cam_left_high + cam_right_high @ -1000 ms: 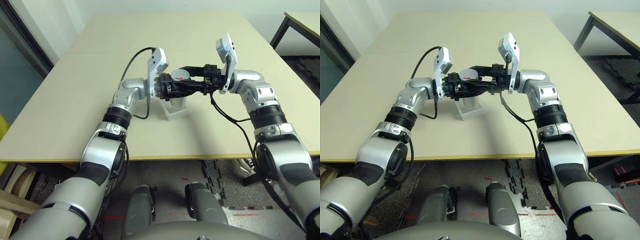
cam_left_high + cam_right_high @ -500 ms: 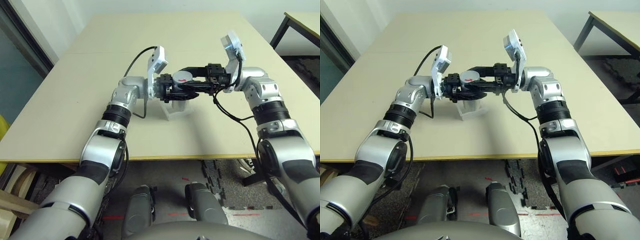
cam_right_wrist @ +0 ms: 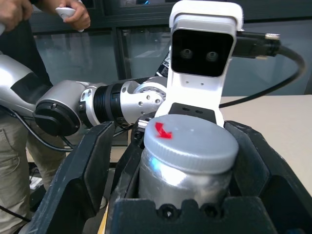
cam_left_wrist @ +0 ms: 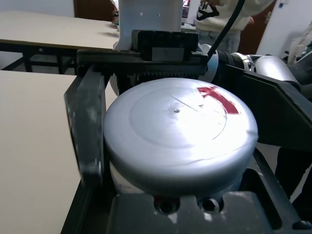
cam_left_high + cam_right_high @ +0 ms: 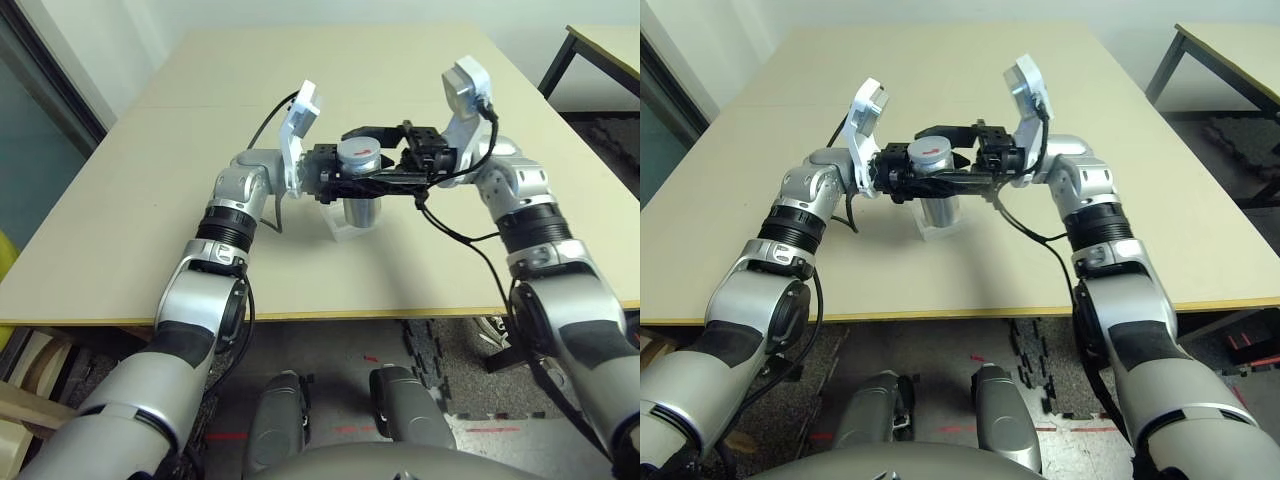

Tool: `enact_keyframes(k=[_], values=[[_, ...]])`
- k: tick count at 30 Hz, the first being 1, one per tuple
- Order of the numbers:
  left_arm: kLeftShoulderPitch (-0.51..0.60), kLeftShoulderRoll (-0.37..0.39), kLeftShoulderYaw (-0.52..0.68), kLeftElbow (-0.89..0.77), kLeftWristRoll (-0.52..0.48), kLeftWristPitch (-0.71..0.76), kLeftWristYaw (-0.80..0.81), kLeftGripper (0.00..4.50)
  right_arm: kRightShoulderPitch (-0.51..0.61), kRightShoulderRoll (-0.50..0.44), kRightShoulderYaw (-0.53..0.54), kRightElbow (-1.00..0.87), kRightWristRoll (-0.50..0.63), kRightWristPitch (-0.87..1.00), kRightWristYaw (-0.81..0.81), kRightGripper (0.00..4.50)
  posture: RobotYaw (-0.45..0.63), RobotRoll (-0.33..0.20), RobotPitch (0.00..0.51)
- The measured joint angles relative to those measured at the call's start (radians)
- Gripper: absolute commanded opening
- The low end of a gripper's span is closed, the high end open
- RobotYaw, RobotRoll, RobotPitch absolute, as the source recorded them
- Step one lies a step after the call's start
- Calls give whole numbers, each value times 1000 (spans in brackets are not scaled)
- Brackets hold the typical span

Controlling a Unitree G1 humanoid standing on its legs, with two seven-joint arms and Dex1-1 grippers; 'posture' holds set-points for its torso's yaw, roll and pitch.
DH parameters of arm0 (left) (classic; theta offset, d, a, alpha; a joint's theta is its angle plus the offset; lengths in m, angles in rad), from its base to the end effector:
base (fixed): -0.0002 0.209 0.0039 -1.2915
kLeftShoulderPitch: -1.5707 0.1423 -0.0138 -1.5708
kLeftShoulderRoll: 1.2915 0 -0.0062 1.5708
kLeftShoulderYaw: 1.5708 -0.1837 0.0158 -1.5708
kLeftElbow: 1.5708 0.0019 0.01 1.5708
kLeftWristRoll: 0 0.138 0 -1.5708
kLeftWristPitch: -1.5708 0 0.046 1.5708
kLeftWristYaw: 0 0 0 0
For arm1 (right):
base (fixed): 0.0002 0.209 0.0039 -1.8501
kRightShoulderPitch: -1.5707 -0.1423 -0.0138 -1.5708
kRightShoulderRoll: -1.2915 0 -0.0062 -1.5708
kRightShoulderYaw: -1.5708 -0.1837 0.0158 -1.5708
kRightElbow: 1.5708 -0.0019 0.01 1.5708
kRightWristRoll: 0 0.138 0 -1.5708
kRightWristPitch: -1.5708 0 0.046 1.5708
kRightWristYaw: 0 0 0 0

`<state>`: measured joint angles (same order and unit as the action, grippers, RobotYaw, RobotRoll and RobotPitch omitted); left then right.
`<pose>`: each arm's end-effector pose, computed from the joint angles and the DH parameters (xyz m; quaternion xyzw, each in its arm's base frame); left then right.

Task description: Pour the medicine from the bottle into the box.

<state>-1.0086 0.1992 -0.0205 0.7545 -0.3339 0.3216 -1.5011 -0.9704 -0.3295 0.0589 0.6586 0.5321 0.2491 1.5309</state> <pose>0.3603 0.1313 0.1751 -0.0578 0.0148 -0.7373 0.6729 0.3553 -0.1626 0.1914 0.0437 -0.0666 0.7415 0.6662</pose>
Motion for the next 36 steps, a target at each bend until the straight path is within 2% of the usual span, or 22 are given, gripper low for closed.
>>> enact_keyframes(k=[7, 24, 36], values=[[1, 0, 1, 10, 0, -19, 26, 2725, 12, -17, -30, 5, -9, -1, 5, 4500, -254, 0, 46], [-48, -14, 25, 207, 27, -280, 123, 2725, 52, -75, -54, -64, -63, 10, -45, 4500, -282, 0, 50], [-52, -28, 25, 232, 63, -304, 144, 2725, 40, -34, -49, -56, -124, -20, -137, 4500, -280, 0, 55]])
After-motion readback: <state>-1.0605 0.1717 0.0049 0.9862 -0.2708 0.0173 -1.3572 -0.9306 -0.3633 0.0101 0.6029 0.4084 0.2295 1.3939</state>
